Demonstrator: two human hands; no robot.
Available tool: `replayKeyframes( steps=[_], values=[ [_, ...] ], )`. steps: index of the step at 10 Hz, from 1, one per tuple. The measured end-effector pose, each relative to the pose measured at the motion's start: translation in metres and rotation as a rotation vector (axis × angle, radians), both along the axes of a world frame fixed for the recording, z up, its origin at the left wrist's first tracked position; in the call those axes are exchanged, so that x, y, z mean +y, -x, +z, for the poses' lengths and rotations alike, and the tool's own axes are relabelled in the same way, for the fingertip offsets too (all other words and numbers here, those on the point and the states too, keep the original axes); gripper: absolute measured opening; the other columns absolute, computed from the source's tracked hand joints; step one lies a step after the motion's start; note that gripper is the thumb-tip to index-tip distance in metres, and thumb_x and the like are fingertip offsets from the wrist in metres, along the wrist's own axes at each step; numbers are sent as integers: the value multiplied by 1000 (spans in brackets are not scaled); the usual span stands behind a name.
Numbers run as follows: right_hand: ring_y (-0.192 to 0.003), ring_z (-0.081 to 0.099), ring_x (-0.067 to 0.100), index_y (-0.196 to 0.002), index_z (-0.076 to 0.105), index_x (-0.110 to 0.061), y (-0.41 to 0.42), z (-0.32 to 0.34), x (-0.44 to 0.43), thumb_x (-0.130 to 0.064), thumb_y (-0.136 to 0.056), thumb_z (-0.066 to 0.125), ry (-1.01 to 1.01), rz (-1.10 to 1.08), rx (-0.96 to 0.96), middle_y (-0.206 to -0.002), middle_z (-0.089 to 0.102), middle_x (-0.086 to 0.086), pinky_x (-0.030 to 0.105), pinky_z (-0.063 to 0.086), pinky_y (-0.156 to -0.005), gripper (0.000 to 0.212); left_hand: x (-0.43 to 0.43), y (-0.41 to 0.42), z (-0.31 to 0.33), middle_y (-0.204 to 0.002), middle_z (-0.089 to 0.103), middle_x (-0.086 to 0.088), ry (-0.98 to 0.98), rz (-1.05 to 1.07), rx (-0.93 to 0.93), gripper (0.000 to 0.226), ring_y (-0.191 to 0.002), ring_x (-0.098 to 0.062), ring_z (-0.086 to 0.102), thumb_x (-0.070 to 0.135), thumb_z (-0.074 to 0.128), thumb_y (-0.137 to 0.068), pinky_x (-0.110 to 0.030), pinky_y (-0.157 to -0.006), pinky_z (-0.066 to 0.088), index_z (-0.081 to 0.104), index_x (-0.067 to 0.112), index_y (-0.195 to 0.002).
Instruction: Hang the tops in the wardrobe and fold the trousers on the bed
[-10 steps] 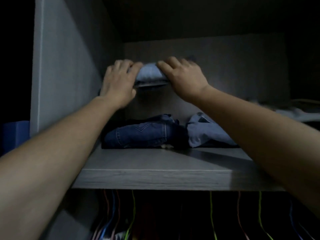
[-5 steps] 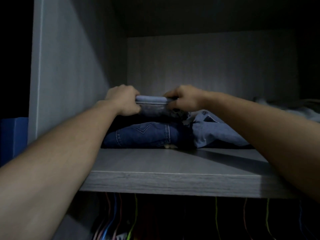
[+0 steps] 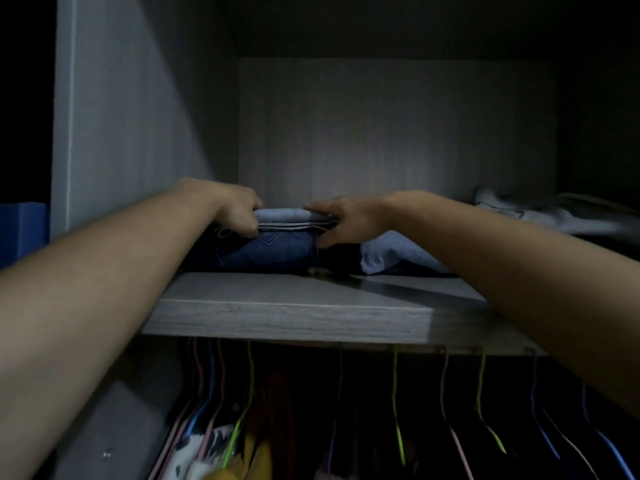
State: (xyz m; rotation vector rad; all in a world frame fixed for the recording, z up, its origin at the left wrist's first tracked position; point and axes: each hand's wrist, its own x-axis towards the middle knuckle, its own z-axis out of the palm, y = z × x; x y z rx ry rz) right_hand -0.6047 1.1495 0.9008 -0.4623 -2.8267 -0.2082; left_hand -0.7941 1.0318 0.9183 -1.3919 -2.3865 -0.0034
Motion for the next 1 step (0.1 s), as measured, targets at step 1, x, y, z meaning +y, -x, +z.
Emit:
replayKeyframes(
  steps=[1],
  values=[
    [-115,57,23,-142,50,-20,-33,18,-5,-29,-94,65,-120,-40,79,-136,58,5,37,46,-101,52,-14,-13,13,-103,69,-2,-79,57,142,26,-93,-25,64,27,65,-78,-37,-84,56,67,27,-104]
  ],
)
